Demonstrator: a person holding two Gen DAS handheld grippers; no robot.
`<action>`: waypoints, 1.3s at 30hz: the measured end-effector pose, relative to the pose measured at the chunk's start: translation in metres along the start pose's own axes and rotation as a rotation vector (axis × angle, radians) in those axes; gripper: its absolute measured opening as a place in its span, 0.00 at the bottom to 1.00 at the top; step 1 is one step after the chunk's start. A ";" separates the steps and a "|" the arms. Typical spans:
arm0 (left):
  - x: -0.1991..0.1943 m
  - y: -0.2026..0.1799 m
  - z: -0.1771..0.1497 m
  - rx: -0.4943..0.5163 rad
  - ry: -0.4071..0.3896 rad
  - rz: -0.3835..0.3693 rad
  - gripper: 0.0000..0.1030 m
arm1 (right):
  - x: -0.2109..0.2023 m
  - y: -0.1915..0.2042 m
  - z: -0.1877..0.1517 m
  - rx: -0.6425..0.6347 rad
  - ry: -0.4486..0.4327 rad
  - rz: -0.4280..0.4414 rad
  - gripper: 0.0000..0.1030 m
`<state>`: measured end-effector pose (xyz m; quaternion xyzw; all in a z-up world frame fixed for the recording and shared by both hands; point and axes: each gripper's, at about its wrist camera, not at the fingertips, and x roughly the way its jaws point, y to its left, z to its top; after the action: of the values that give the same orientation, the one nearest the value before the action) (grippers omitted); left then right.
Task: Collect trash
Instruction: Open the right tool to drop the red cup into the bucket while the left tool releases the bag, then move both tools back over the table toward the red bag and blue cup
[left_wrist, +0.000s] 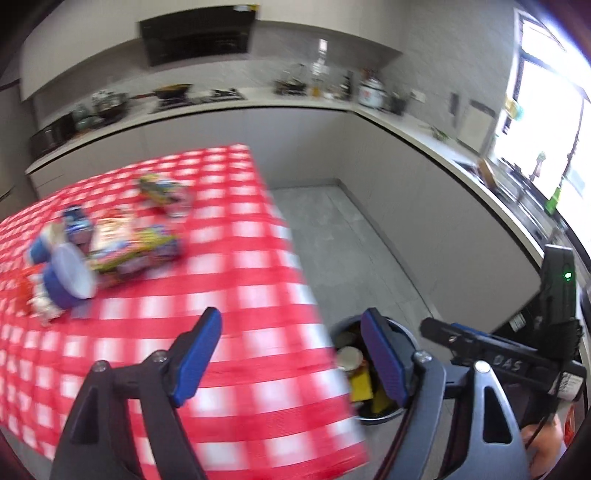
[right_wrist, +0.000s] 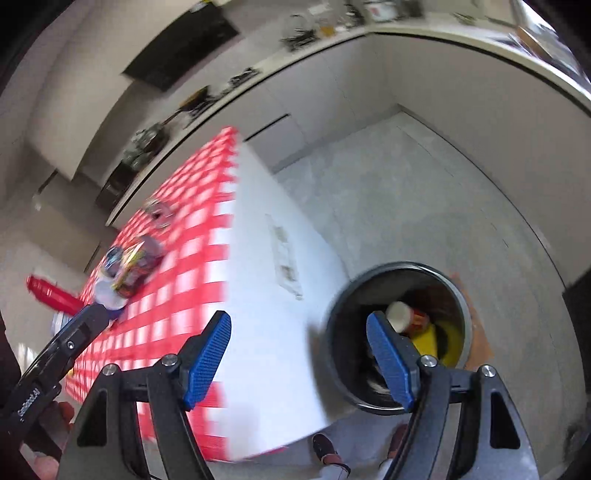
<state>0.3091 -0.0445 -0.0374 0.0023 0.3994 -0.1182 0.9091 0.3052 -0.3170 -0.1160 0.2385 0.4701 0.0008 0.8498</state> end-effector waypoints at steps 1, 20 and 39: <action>-0.005 0.016 -0.001 -0.016 -0.005 0.020 0.78 | 0.002 0.018 -0.001 -0.024 -0.002 0.009 0.75; -0.039 0.297 -0.038 -0.326 -0.019 0.344 0.78 | 0.087 0.259 -0.047 -0.261 0.065 0.140 0.76; 0.015 0.376 -0.002 -0.255 0.047 0.262 0.78 | 0.143 0.334 -0.054 -0.215 0.120 0.199 0.79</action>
<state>0.3990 0.3181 -0.0833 -0.0583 0.4286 0.0528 0.9001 0.4158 0.0327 -0.1185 0.1913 0.4912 0.1496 0.8365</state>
